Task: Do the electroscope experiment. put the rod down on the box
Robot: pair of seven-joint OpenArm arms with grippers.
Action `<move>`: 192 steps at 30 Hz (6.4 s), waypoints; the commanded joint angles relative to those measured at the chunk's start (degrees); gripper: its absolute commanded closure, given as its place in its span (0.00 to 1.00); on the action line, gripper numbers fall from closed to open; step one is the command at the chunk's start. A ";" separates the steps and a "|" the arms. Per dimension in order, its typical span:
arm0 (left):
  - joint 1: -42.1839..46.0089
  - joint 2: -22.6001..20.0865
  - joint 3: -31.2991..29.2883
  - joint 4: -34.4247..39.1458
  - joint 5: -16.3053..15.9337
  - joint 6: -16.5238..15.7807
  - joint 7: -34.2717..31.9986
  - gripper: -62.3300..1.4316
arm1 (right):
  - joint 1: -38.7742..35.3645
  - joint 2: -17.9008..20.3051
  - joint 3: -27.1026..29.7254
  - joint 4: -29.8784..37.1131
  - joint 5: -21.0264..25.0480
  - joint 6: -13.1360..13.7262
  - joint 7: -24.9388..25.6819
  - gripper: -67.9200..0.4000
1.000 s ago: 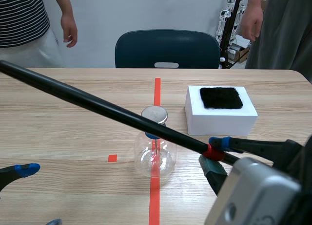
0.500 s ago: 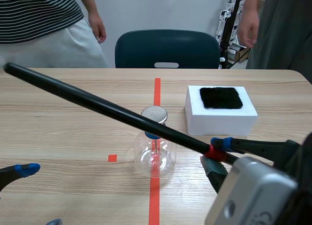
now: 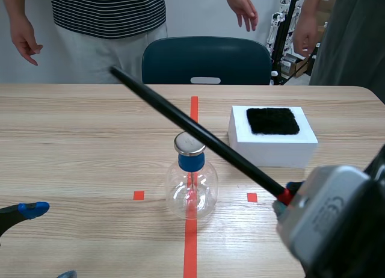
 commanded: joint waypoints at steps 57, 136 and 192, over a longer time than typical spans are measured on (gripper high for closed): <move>0.26 -0.17 -0.63 0.87 -0.76 -0.15 -2.64 0.00 | 63.32 11.54 11.45 -45.20 54.53 0.28 -70.47 0.99; 0.26 -0.17 -0.63 0.87 -0.76 -0.15 -2.64 0.00 | 74.18 12.79 -1.29 -68.70 63.73 1.05 -62.99 0.04; 0.26 -0.17 -0.63 0.87 -0.76 -0.15 -2.64 0.00 | 52.26 22.32 6.40 -39.23 58.25 1.55 -11.87 0.04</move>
